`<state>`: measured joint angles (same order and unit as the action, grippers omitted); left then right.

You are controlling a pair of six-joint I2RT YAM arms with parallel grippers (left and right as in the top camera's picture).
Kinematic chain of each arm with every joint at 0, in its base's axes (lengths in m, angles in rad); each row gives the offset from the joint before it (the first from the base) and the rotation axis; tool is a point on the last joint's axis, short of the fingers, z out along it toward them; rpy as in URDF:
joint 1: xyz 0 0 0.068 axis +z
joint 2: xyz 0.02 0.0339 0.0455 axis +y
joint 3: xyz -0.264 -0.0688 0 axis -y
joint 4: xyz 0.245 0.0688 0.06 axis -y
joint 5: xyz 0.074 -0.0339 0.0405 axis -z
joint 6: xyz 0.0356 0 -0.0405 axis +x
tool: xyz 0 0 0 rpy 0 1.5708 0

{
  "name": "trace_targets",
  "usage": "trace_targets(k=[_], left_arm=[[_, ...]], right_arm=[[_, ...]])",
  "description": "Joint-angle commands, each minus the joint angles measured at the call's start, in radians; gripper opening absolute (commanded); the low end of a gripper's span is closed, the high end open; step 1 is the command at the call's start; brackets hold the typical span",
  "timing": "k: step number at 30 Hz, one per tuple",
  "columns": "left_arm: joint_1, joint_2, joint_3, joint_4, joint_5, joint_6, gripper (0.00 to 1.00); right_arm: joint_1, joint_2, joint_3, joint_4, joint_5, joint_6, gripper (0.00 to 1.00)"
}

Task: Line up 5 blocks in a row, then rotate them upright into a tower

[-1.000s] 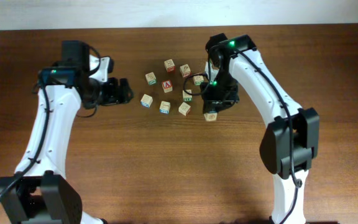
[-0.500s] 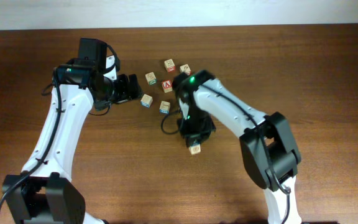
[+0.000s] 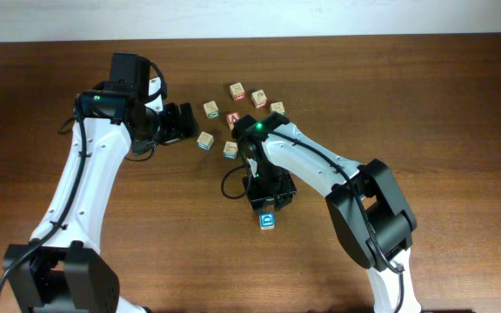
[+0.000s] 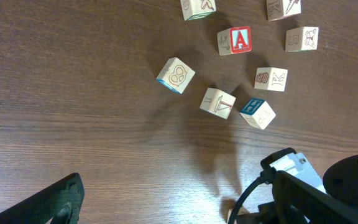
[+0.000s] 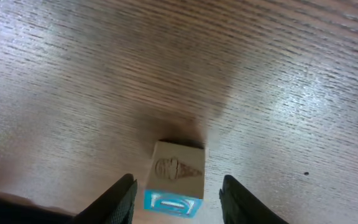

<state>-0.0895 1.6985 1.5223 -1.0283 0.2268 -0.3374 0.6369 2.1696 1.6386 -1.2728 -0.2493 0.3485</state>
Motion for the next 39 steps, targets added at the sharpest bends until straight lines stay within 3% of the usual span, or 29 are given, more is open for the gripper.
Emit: trace_targets(k=[1, 12, 21, 31, 39], left_arm=[[0.000, 0.006, 0.017, 0.002, -0.014, -0.010, 0.96], [-0.096, 0.007, 0.017, -0.053, -0.006, -0.012, 0.93], [-0.256, 0.072, 0.016, -0.106, -0.008, -0.074, 0.89], [-0.214, 0.147, 0.023, 0.002, -0.095, -0.057, 0.92], [-0.085, 0.147, 0.040, 0.021, -0.133, 0.021, 1.00]], right_arm=[[-0.007, -0.021, 0.010, 0.004, -0.013, 0.009, 0.45], [-0.306, -0.021, 0.414, -0.145, -0.013, 0.000, 0.46], [-0.493, -0.020, 0.426, -0.150, -0.028, -0.041, 0.46], [-0.389, -0.009, 0.426, -0.045, -0.031, -0.053, 0.46], [-0.235, 0.073, 0.426, 0.138, 0.031, 0.155, 0.47]])
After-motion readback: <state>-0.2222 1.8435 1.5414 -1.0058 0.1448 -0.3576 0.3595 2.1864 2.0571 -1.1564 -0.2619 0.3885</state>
